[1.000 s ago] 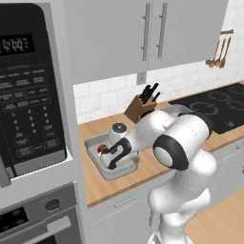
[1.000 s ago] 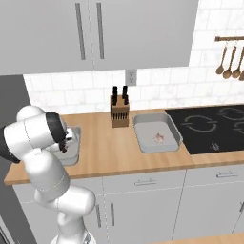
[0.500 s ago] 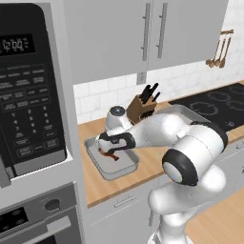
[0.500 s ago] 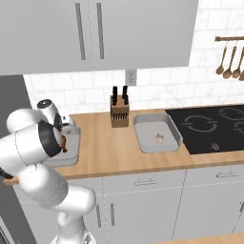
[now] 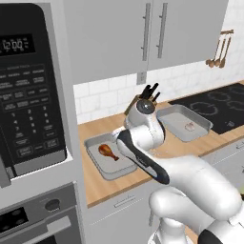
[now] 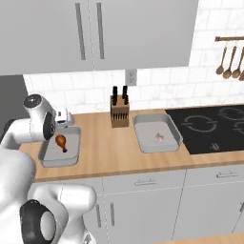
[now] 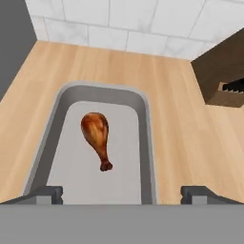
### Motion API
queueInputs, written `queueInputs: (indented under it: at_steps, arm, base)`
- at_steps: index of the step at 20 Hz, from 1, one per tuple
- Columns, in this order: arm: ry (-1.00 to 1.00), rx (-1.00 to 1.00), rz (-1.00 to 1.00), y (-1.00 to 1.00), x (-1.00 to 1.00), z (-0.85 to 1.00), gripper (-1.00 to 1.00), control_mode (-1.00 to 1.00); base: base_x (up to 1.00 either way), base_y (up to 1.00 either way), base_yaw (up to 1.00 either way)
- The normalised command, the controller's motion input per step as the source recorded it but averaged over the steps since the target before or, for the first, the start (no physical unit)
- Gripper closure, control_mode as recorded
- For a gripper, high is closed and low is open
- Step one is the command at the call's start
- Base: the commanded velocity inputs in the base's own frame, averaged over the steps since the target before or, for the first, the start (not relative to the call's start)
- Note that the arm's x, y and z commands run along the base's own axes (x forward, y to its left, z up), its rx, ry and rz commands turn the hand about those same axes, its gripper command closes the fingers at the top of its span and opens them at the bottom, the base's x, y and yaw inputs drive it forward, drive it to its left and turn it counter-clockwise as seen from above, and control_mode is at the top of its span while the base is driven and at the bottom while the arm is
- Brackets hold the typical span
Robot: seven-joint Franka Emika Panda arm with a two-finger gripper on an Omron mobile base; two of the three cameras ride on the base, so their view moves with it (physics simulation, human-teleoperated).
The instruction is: Place one garlic and one chicken drumstick in each tupperware on the nearby counter, to pack two identical lunches.
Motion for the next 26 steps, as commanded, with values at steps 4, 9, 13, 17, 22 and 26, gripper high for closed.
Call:
queueInputs:
  at_steps: [4, 9, 13, 17, 22, 26]
  arm:
    - [-0.05, 0.08, -0.13, -0.79, -1.0, 1.0, -1.0, -1.0]
    - [0.12, 0.05, -0.17, -0.79, -0.9, 0.73, -1.0, -1.0]
    - [0.01, 0.0, -0.02, -0.05, -0.09, 0.0, -1.0, 1.0]
    - [0.0, 0.0, 0.0, 0.0, 0.0, 0.0, -1.0, 1.0]
    - [0.0, 0.0, 0.0, 0.0, 0.0, 0.0, -1.0, 1.0]
    - [0.0, 0.0, 0.0, 0.0, 0.0, 0.0, -1.0, 1.0]
  base:
    - [0.0, 0.0, 0.0]
    - [0.0, 0.0, 0.0]
    - [-0.25, -0.11, 0.0]
    - [-1.0, -0.68, 0.08]
    - [-0.96, -0.14, 0.61]
    - [-0.67, 0.0, 0.84]
